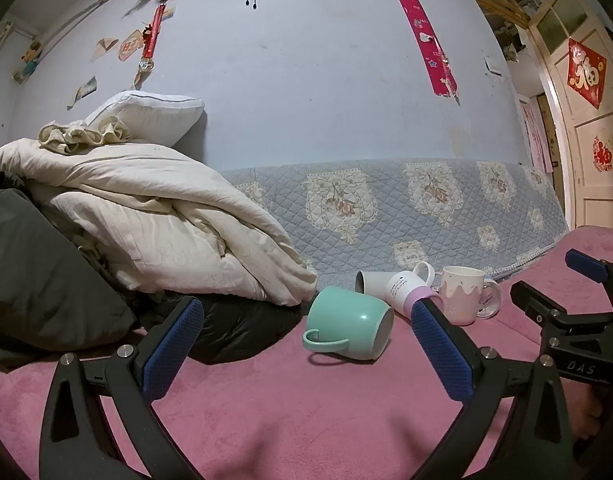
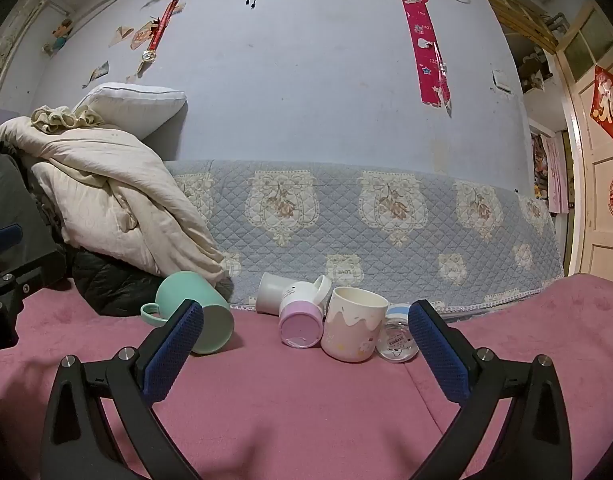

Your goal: Flip cup upright

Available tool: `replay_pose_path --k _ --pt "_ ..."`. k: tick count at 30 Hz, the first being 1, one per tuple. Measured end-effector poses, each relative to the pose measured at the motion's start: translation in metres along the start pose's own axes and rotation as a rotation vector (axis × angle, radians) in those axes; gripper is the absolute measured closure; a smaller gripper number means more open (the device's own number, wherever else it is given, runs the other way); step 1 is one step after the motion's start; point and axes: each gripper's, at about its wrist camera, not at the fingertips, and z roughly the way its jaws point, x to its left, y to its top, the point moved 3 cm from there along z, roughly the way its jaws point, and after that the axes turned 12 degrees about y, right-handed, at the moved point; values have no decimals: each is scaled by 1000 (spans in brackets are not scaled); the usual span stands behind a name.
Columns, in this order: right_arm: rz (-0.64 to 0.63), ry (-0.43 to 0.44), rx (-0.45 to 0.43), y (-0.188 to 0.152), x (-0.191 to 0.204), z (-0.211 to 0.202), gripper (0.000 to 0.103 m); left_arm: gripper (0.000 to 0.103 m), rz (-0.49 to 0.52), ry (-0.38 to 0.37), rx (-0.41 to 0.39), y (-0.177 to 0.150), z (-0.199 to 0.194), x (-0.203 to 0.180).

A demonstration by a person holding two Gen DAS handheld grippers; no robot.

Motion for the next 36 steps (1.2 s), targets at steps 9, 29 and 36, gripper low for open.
replay_pose_path --k 9,29,36 --pt "-1 0 2 0 0 0 0 0 1 0 1 0 0 1" --pt "-2 0 4 1 0 0 0 0 8 -4 0 2 -1 -2" --pt "-2 0 4 0 0 1 0 0 9 -4 0 2 -1 -2"
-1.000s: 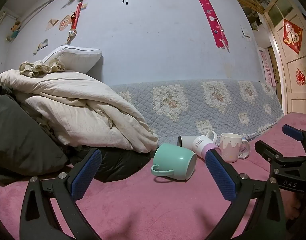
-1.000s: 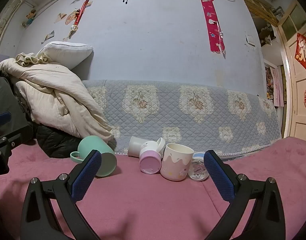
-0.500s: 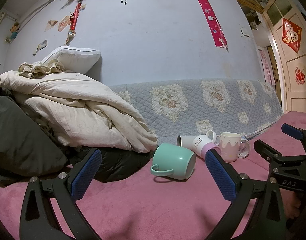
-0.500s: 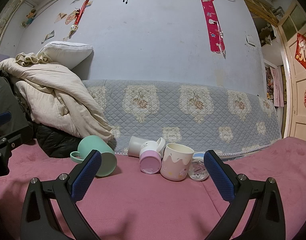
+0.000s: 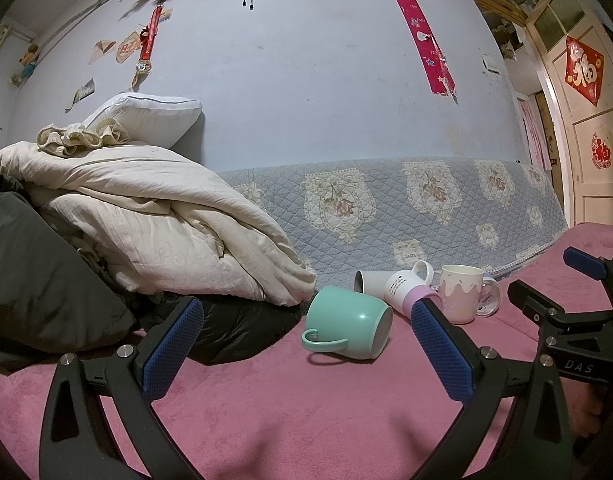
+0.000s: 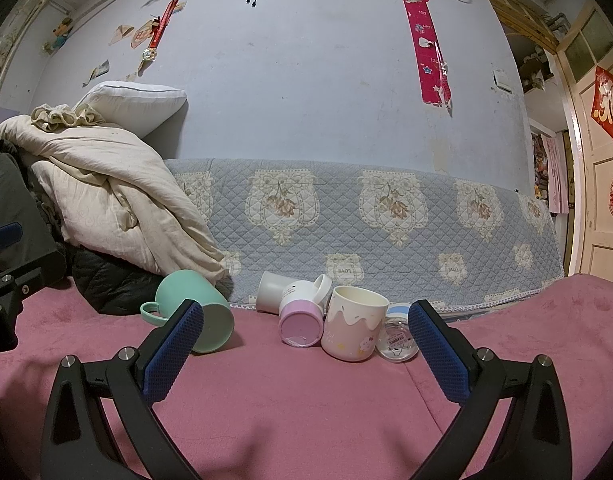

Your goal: Flip cup upright

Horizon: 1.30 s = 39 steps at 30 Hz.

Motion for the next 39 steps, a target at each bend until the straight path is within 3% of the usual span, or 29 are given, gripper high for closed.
replay_pose_path --k 39 --pt "-1 0 5 -2 0 1 0 0 2 0 0 0 0 0"
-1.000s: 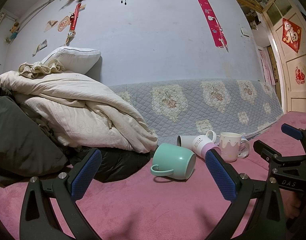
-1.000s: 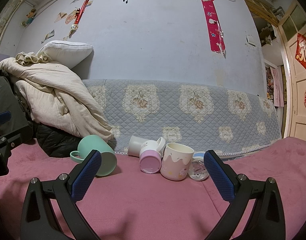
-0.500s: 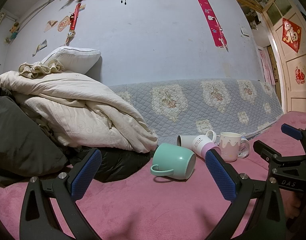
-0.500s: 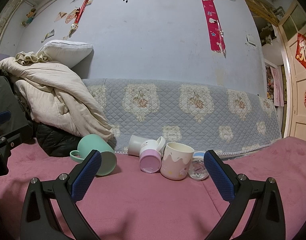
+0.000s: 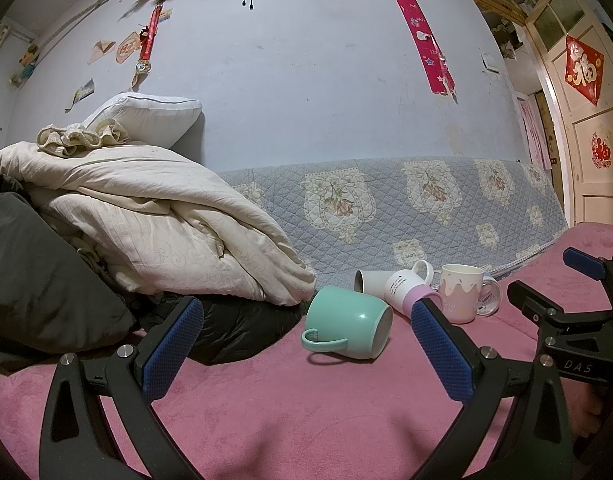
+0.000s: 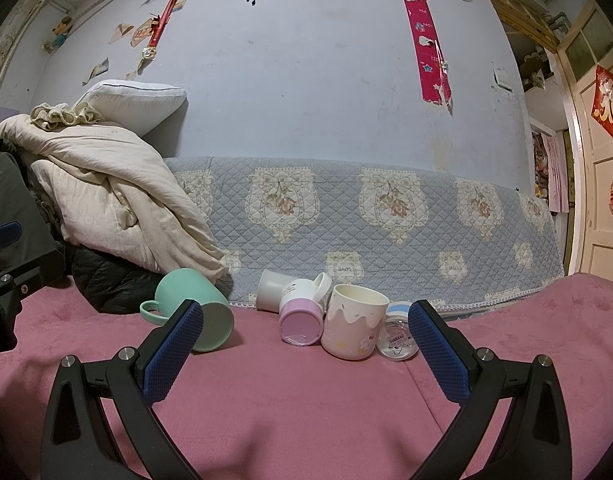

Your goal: Flip cup upright

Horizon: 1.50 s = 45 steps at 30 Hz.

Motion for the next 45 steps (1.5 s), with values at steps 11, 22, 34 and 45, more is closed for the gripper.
replay_pose_path --k 11,22,34,45 --pt "1 0 3 0 0 0 0 0 0 0 0 0 0 0" --pt "20 -30 25 -12 -5 4 0 0 1 0 0 0 0 0" --pt "377 48 366 -6 -98 83 0 0 0 2 4 -2 1 1" --pt "342 38 415 4 -121 175 0 0 -9 -1 28 -2 6 5"
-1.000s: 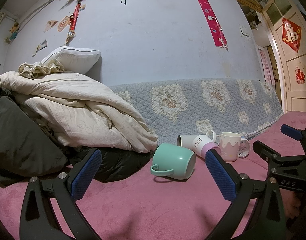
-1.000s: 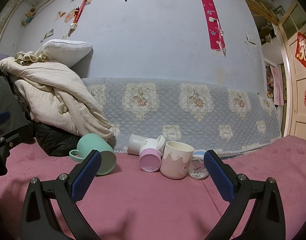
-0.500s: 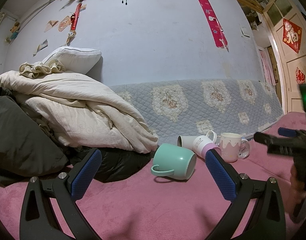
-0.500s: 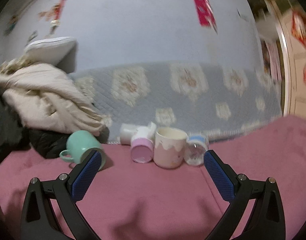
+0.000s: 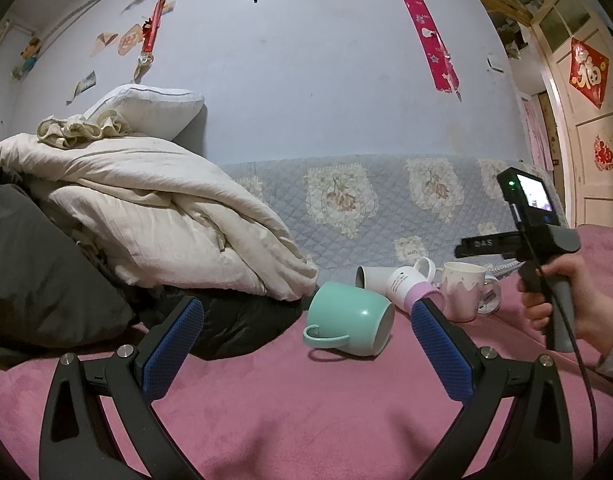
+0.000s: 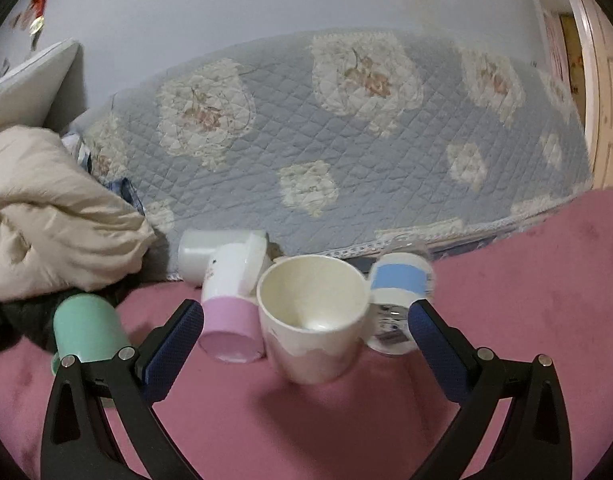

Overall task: Flip cup upright
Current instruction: 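Move the right tool to the white pink-based mug and close on its base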

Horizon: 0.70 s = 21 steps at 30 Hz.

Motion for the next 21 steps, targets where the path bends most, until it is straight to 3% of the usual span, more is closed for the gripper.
replay_pose_path --k 3,6,11,14,16,21 --pt "-65 63 -3 0 23 10 0 0 -2 -1 9 0 2 0" --pt "-142 166 82 0 55 31 0 0 -6 -1 17 -1 3 1" --pt "-110 42 271 0 67 77 2 0 -10 0 20 -1 3 1" --pt "-17 47 362 -12 61 99 8 0 -9 0 17 -1 2 1" --pt "-24 -45 381 -20 58 109 9 0 -7 -1 15 -1 2 1" --pt "-61 -117 361 -22 60 125 9 0 -6 -2 18 -1 3 1"
